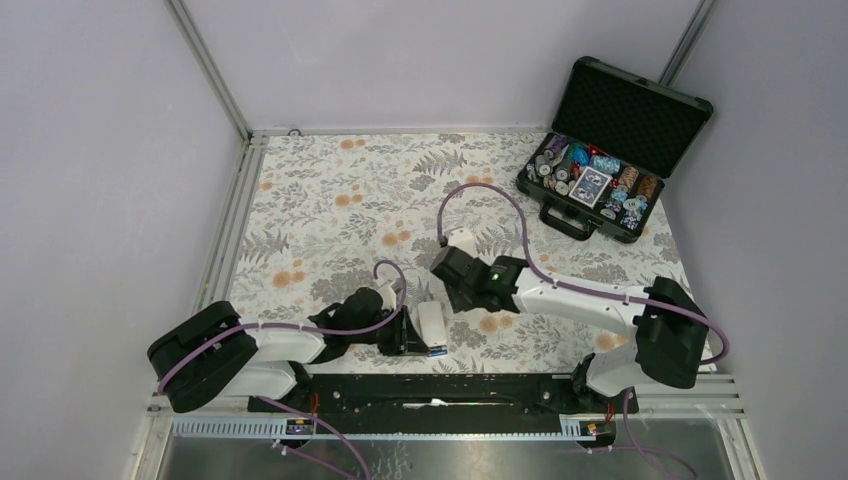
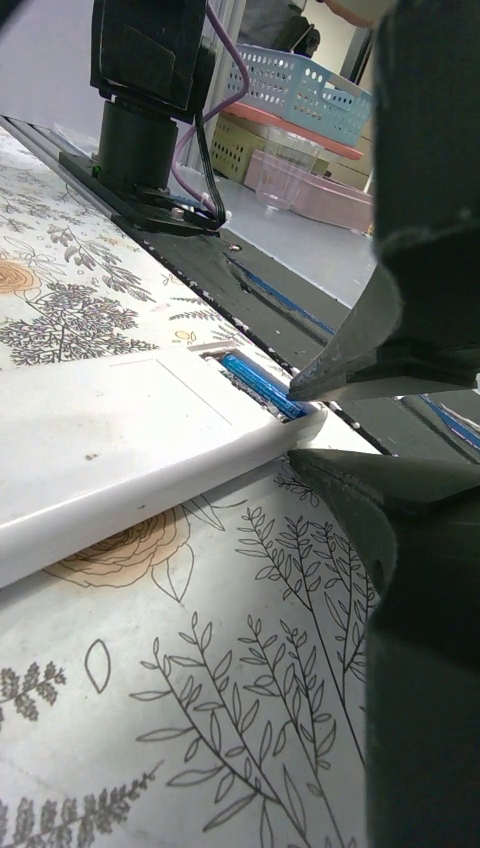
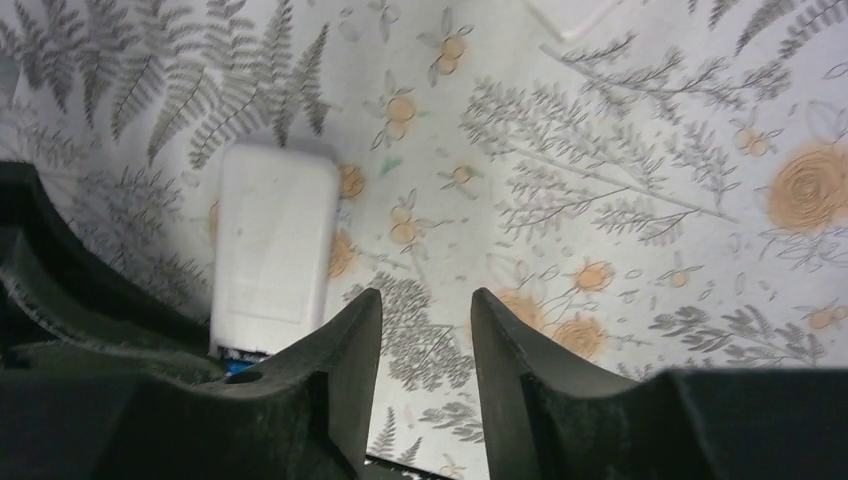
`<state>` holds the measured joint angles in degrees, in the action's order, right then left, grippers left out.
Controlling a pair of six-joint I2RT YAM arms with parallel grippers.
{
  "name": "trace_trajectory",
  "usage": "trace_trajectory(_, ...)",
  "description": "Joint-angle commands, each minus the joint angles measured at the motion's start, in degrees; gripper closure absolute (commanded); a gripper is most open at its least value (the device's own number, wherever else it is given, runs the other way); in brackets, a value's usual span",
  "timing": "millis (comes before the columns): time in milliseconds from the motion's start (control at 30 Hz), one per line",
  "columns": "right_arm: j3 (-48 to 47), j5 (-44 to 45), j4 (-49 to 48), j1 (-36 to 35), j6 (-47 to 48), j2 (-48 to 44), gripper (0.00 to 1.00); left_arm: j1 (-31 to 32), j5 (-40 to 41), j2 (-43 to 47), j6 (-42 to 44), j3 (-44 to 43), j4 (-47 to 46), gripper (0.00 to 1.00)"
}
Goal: Load the batteries into the remote control
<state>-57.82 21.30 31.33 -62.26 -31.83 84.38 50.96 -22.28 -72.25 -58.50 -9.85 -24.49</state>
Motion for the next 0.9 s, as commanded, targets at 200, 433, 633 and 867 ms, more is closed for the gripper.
trace_trajectory(200, 0.6, -8.8, -8.1, 12.4, 13.1, -2.3, 0.35, 0.8, 1.2, -3.5, 0.5, -4.6, 1.5, 0.69)
trace_trajectory(433, -0.9, -10.3, -12.5, 16.5, 16.9, 0.5, 0.26, 1.4, 0.8, -6.5, 0.6, -7.9, 1.6, 0.69)
trace_trajectory(633, -2.0, -11.3, -15.3, 19.3, 17.2, 3.3, 0.23, 2.1, 0.9, -10.1, -0.1, -9.7, -0.4, 0.68)
trace_trajectory(867, -4.1, -11.5, -15.3, 21.6, 17.7, 5.7, 0.22, 2.7, -0.3, -12.7, -0.2, -12.5, -1.0, 0.68)
